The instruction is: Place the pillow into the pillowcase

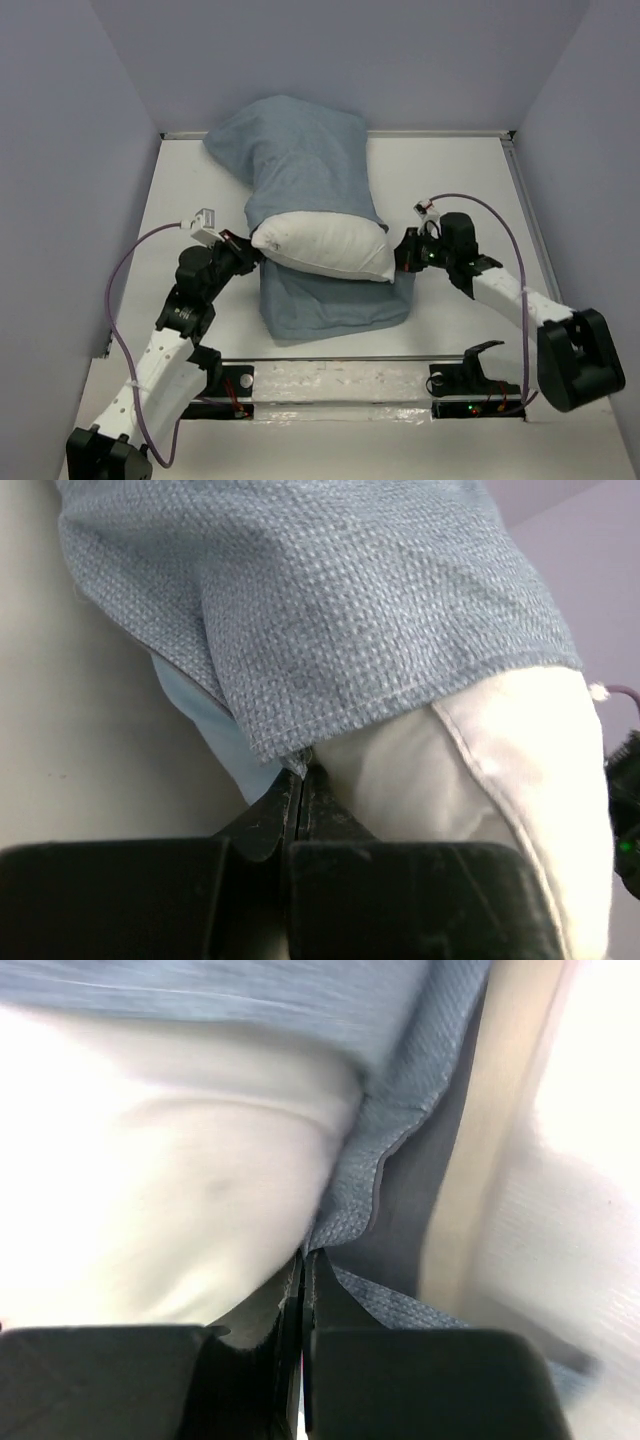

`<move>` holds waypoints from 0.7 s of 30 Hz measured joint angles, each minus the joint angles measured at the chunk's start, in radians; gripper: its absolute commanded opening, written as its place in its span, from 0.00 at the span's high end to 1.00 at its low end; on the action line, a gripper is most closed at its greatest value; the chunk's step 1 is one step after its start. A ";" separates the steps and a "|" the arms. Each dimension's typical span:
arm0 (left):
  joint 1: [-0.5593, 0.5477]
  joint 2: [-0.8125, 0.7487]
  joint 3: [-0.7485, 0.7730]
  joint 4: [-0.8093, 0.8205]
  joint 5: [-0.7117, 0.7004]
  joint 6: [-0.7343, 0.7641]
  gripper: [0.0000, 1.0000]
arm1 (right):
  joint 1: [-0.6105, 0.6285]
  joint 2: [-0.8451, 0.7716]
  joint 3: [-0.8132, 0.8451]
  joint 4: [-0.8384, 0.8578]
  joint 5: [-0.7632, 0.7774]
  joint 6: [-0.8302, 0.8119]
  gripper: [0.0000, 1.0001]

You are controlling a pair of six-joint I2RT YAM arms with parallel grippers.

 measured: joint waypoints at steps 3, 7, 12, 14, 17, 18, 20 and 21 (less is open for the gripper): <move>0.000 -0.026 0.064 -0.037 -0.002 0.013 1.00 | 0.001 -0.211 0.000 -0.041 0.005 0.022 1.00; 0.000 -0.062 0.188 -0.082 -0.005 0.034 1.00 | 0.002 -0.441 0.074 -0.138 0.007 0.047 1.00; 0.000 -0.058 0.443 -0.122 -0.002 0.048 1.00 | 0.002 -0.541 0.345 -0.248 0.010 0.095 1.00; 0.000 -0.026 0.566 -0.129 0.010 0.047 1.00 | 0.002 -0.520 0.499 -0.279 0.026 0.111 1.00; 0.000 0.057 0.780 -0.111 0.029 0.042 1.00 | 0.003 -0.449 0.767 -0.311 0.072 0.135 1.00; 0.000 0.077 0.848 -0.109 0.032 0.040 1.00 | 0.003 -0.425 0.853 -0.308 0.093 0.141 1.00; 0.000 0.119 0.951 -0.104 0.034 0.040 1.00 | 0.003 -0.401 0.980 -0.301 0.145 0.152 1.00; 0.000 0.144 1.011 -0.109 0.039 0.041 1.00 | 0.003 -0.400 1.006 -0.297 0.170 0.154 1.00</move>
